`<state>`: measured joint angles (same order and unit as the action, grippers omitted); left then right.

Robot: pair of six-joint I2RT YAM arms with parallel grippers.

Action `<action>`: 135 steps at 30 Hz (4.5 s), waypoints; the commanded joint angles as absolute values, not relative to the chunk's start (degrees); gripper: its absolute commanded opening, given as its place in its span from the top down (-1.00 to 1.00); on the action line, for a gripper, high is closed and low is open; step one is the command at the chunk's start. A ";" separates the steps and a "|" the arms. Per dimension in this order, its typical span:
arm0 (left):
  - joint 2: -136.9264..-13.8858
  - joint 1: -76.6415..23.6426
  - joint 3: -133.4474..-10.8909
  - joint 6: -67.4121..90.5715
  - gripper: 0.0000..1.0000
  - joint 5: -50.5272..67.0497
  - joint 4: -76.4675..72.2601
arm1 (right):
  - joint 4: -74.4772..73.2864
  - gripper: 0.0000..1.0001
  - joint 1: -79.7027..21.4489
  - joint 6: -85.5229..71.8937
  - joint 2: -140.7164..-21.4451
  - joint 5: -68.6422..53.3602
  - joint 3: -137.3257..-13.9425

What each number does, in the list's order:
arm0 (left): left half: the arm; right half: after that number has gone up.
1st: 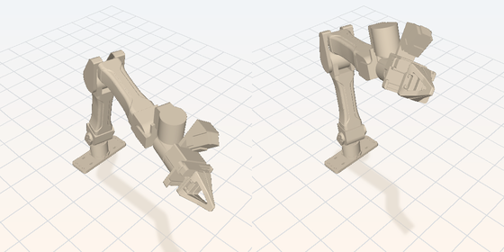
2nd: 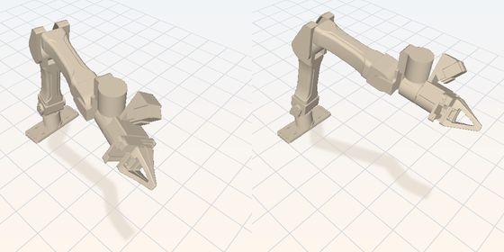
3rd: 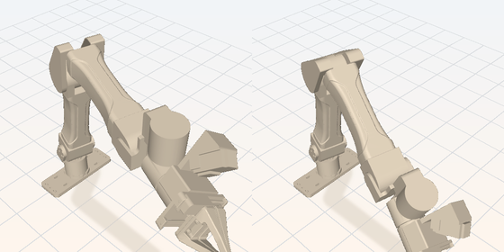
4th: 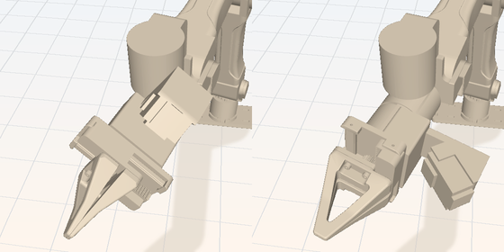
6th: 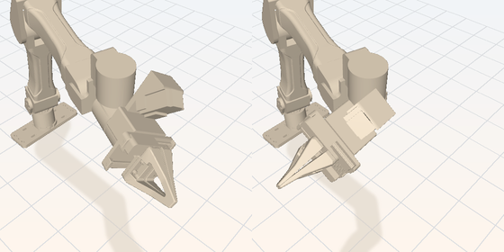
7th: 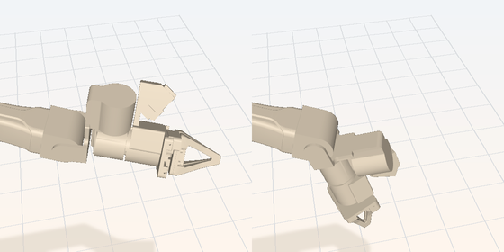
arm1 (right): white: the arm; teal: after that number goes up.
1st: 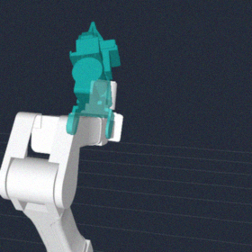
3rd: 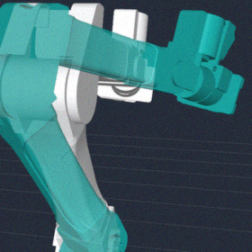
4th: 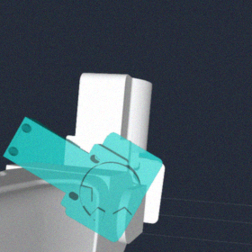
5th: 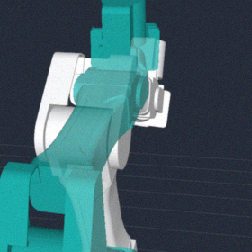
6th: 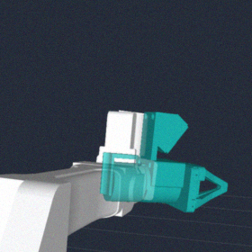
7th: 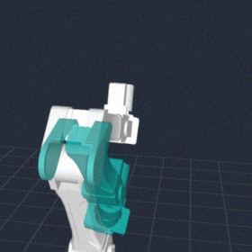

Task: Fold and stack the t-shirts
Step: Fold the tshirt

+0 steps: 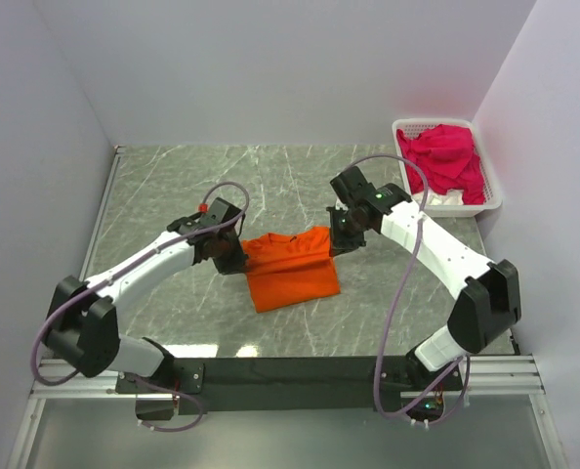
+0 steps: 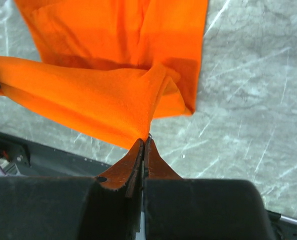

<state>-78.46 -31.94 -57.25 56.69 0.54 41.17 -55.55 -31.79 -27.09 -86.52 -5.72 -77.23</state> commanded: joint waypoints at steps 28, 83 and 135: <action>-94.04 -30.67 -62.84 50.71 0.78 -12.92 33.75 | -41.75 0.99 -24.96 -26.37 -99.22 -0.44 -75.05; -93.97 -30.67 -65.40 48.86 -0.25 -4.22 14.16 | -1.34 0.46 -18.90 -31.54 -99.15 -33.30 -65.58; -89.13 -40.96 -34.98 64.34 0.81 -3.43 2.63 | 27.98 1.00 -22.59 -44.25 -105.93 -52.48 -35.77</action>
<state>-88.88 -41.78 -38.35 64.18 -1.41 -2.13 30.48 -25.10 -47.40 -109.34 -53.98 -37.06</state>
